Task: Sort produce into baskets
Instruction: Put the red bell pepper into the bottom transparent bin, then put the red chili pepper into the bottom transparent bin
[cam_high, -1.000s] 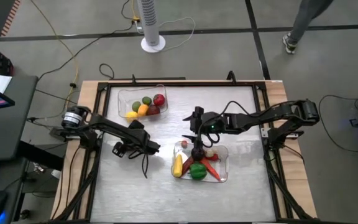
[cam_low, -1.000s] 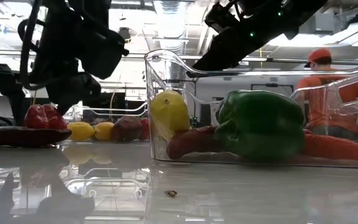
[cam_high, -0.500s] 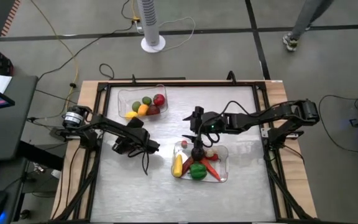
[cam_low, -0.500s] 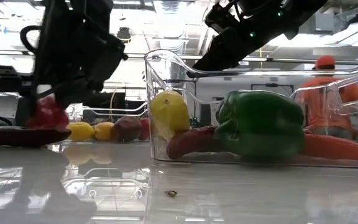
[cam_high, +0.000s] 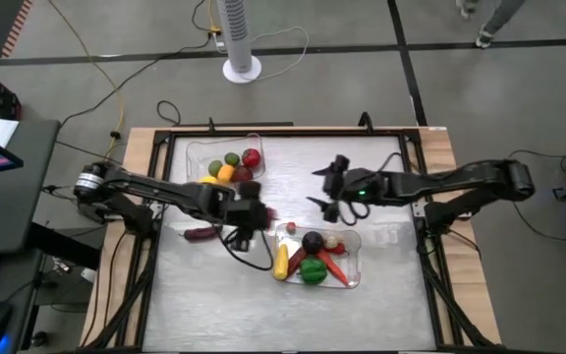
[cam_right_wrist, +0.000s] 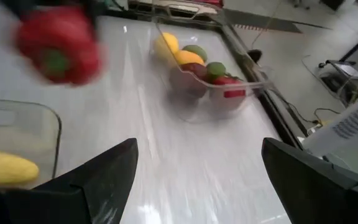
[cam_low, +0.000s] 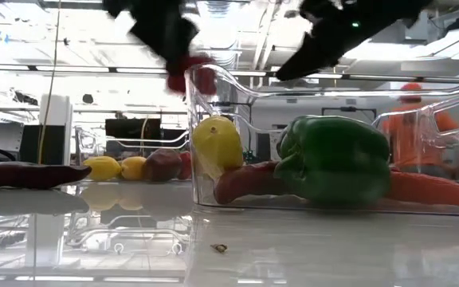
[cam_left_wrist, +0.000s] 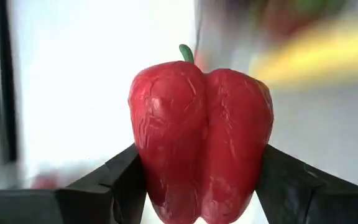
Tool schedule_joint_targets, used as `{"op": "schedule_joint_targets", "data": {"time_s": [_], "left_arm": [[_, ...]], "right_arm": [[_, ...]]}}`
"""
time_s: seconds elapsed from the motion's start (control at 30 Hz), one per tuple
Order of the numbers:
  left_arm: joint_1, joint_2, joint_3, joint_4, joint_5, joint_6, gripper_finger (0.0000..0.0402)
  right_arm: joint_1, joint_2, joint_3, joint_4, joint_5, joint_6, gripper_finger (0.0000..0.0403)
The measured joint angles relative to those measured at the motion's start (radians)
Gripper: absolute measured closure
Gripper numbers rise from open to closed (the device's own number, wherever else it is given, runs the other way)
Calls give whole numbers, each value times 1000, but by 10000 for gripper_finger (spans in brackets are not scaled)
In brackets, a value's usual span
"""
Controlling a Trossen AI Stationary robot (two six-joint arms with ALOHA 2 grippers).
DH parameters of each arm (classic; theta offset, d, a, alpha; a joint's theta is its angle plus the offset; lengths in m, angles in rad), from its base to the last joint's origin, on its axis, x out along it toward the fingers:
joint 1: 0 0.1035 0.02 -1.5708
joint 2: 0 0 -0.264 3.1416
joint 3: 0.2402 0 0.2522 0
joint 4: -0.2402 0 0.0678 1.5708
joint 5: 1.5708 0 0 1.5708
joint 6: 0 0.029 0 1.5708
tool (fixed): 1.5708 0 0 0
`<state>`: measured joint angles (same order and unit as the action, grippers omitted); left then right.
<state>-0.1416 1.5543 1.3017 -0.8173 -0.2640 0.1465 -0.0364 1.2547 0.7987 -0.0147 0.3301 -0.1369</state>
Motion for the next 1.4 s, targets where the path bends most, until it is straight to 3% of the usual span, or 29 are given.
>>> {"op": "schedule_joint_targets", "data": {"time_s": [0.23,0.37,0.67,0.77,0.93,1.1,1.2,1.4], "left_arm": [[-10,20,-31,507,191,-41,170],[-39,99,-33,583,222,-53,157],[-39,146,-34,575,184,-89,55],[-22,124,-34,536,176,-89,41],[-9,43,-59,447,181,-89,55],[-19,-96,-275,600,175,-113,86],[-20,-195,-389,591,168,-197,100],[-25,-336,-452,181,113,-393,111]], "right_arm": [[-60,-201,-225,198,2,52,35],[-80,-242,-271,218,-15,68,35],[-84,-216,-270,235,-19,88,35],[-84,-208,-270,235,-28,106,35],[-84,-201,-269,204,-144,122,35],[-107,-144,-263,193,-255,147,37],[-127,-82,-241,193,-283,174,43],[-136,36,-168,198,-283,191,57]]}}
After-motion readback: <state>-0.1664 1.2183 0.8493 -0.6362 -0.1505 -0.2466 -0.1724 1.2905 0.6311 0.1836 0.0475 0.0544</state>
